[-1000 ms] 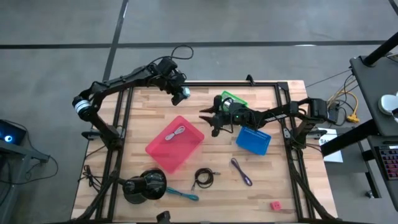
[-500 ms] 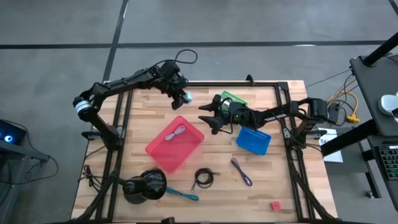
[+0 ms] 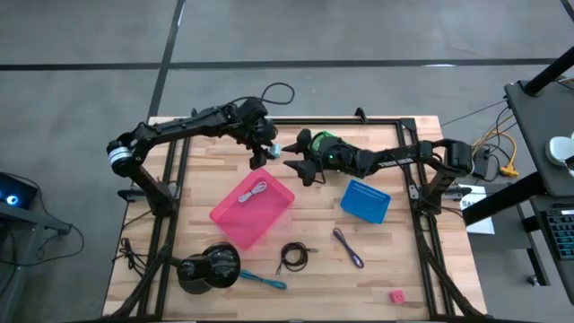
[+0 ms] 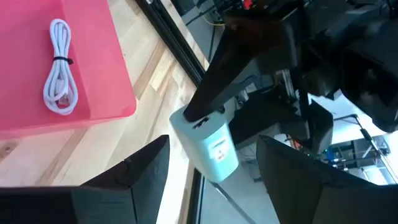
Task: Pick and place items into bin
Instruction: Put the top white charger adapter into the blue bin
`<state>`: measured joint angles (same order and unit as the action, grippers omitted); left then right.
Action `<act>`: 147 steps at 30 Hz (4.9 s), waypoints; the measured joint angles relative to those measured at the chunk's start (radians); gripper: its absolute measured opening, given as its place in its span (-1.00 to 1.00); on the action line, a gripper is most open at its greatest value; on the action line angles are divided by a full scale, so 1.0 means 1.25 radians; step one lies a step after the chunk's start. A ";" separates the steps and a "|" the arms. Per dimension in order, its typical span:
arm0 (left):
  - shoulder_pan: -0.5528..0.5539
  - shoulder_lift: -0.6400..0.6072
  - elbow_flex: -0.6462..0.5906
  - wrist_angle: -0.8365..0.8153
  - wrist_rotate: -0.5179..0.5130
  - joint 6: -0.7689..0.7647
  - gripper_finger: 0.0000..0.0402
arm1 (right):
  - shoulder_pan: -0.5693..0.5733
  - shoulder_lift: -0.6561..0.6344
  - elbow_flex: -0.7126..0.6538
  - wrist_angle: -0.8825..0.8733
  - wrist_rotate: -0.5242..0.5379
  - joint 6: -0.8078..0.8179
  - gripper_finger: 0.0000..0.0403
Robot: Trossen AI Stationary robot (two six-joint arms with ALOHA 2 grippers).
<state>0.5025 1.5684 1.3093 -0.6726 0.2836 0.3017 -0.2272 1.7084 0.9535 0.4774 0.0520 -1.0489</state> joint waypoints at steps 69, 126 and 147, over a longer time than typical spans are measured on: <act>-0.082 0.000 0.024 0.028 -0.022 0.047 -0.06 | -0.025 0.006 0.085 -0.169 -0.126 -0.182 0.09; -0.084 -0.130 0.025 -0.027 -0.350 -0.012 0.23 | -0.005 -0.229 0.085 -0.604 -0.177 0.467 -0.47; -0.084 -0.138 0.020 -0.027 -0.420 -0.027 0.23 | 0.006 -0.355 0.078 -0.995 -0.186 0.869 -0.47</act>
<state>0.3973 1.3960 1.3346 -0.7063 -0.2413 0.2677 -0.2203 1.2652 1.0513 -0.7668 -0.1806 0.0373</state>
